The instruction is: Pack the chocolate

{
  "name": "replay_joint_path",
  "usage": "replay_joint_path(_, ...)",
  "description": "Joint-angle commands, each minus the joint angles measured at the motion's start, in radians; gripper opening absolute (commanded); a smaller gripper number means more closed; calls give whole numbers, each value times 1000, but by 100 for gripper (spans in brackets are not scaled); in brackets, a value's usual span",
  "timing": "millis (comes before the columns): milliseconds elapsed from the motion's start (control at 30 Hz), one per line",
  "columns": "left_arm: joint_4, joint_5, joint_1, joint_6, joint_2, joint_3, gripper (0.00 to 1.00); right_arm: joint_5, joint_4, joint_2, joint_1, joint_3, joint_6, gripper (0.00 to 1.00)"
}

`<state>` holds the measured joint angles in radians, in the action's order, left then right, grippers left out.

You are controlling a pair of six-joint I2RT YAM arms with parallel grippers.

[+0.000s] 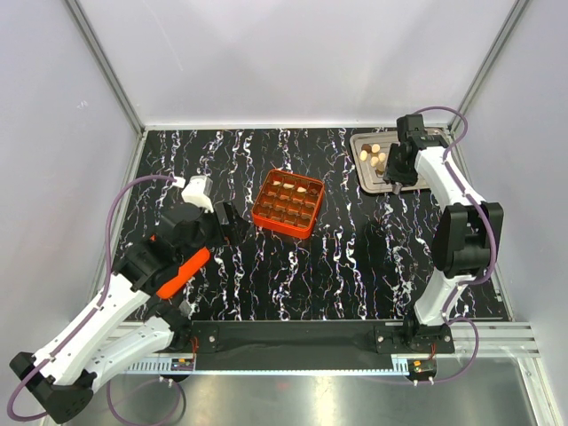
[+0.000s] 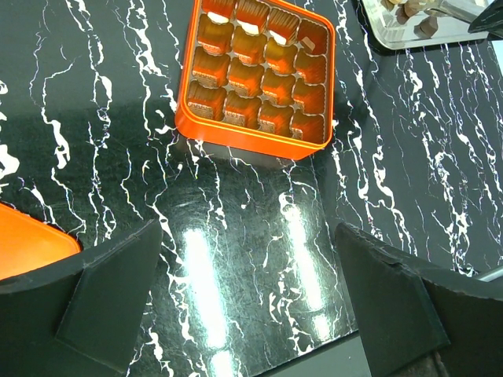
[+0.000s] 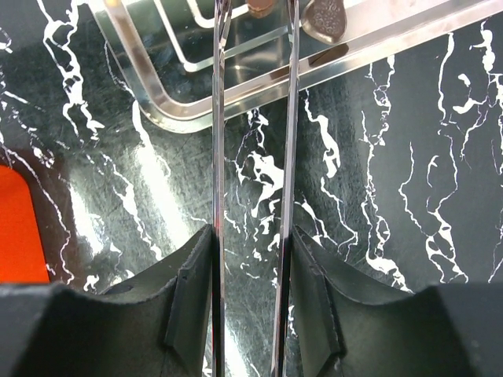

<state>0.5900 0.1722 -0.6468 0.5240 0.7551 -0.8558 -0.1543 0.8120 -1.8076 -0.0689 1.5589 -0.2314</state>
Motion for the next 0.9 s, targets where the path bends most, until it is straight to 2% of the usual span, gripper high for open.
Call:
replay_joint_path(0, -36, 6, -1, -7, 3, -25, 99, 13, -45, -4, 9, -8, 6, 47)
replay_joint_path(567, -42, 10, -2, -5, 23, -23, 99, 70, -114, -55, 43, -46, 10, 45)
replay_joint_path(700, -42, 9, -1, -4, 27, -23, 99, 84, -119, -53, 46, -49, 7, 40)
replay_joint_path(867, -41, 7, -1, -4, 30, -32, 99, 81, -54, -18, 46, -10, 0, 38)
